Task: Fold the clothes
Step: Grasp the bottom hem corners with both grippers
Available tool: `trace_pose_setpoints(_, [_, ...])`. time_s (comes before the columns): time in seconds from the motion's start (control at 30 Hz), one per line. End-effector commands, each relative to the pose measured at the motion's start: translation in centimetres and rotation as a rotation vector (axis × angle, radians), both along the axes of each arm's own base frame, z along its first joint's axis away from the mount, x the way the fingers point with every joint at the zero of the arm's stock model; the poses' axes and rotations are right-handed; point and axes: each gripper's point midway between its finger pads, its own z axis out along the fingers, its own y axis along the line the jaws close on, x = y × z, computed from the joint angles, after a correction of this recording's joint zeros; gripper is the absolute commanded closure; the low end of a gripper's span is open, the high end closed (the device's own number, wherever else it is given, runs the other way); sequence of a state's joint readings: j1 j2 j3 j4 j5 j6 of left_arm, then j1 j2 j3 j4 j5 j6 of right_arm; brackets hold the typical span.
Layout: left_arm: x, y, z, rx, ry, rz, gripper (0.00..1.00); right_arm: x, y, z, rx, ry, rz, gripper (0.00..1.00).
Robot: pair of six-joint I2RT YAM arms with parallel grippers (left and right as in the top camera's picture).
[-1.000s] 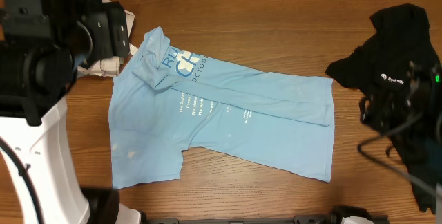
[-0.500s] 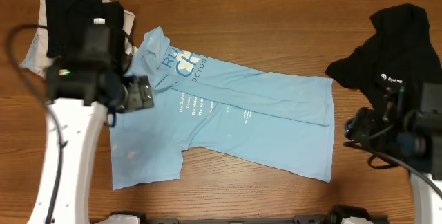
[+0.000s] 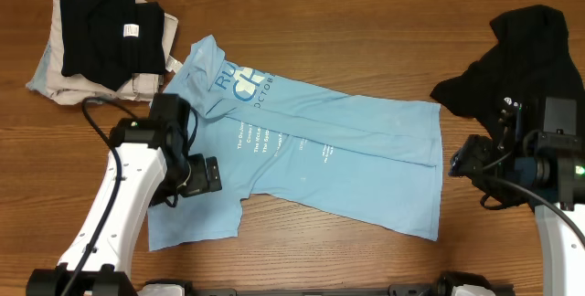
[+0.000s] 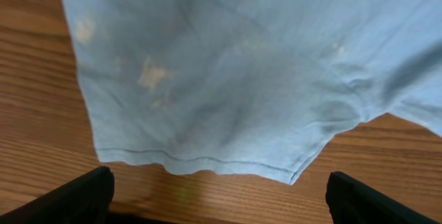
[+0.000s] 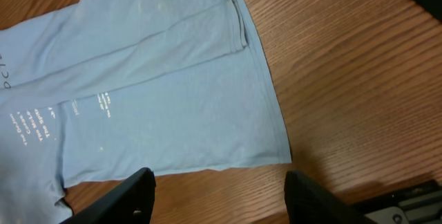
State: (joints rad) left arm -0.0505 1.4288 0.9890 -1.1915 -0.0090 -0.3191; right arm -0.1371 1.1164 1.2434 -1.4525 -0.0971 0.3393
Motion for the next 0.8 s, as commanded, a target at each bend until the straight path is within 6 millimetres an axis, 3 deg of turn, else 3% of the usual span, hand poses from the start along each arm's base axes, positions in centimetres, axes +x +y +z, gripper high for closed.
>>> trace_pose_setpoints(0.0, [-1.1, -0.8, -1.7, -0.080, 0.011, 0.040, 0.00, 0.4, 0.0, -0.3, -0.004, 0.003, 0.020, 0.36])
trace_pose_setpoints(0.13, [-1.9, -0.4, -4.0, -0.092, 0.020, 0.052, 0.00, 0.9, -0.1, -0.7, -0.007, 0.017, 0.032, 0.36])
trace_pose_setpoints(0.5, [-3.3, 0.8, -6.1, -0.027, 0.048, 0.065, 0.00, 2.0, -0.4, -1.2, -0.018, 0.009, 0.029, 0.32])
trace_pose_setpoints(0.77, [-4.5, 0.7, -6.5, -0.024, 0.084, 0.155, 0.14, 2.1, -0.4, -2.1, -0.017, 0.016, 0.029, 0.32])
